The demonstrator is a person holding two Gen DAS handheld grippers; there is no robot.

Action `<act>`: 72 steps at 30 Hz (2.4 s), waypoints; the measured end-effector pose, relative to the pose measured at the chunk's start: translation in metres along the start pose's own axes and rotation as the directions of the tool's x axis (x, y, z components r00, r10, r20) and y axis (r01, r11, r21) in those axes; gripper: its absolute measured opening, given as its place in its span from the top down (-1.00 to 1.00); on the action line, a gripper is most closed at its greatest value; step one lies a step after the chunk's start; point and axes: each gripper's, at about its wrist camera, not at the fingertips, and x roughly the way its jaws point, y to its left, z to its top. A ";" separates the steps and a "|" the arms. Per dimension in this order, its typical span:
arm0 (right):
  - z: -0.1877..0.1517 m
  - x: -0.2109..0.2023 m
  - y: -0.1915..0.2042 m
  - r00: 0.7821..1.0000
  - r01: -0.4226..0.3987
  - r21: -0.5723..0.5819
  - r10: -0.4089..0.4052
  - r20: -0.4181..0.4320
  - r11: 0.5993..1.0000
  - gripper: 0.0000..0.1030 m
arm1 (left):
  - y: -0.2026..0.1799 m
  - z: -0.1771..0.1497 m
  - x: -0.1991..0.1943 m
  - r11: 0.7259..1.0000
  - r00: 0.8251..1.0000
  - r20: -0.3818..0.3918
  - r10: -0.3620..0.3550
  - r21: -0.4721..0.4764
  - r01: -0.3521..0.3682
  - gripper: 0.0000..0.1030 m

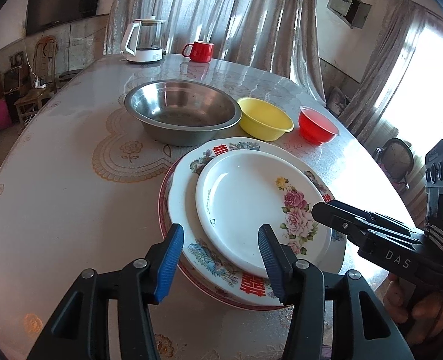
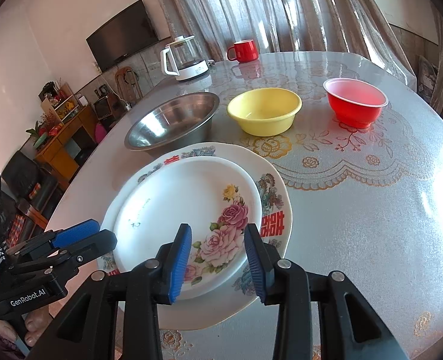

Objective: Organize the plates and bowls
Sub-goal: 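Lift the pink-rose plate with the left gripper onto the double-happiness plate, then open the left gripper and withdraw it from the plate stack, then move both grippers to the steel basin rim and grasp it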

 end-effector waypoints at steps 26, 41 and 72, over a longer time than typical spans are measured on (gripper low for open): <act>0.004 0.001 0.003 1.000 -0.011 0.015 0.011 -0.026 1.000 0.25 | 0.018 -0.004 -0.005 0.998 0.999 -0.005 0.034 -0.052 -0.034 -0.07; 0.029 0.013 0.016 0.992 -0.112 0.015 0.113 -0.055 0.994 0.18 | 0.072 0.008 0.001 0.972 0.993 -0.033 0.113 -0.202 -0.117 -0.07; 0.118 0.104 0.012 0.986 -0.125 0.094 0.134 -0.098 0.988 0.14 | 0.124 0.089 0.045 0.930 0.989 -0.023 0.146 -0.337 -0.145 -0.33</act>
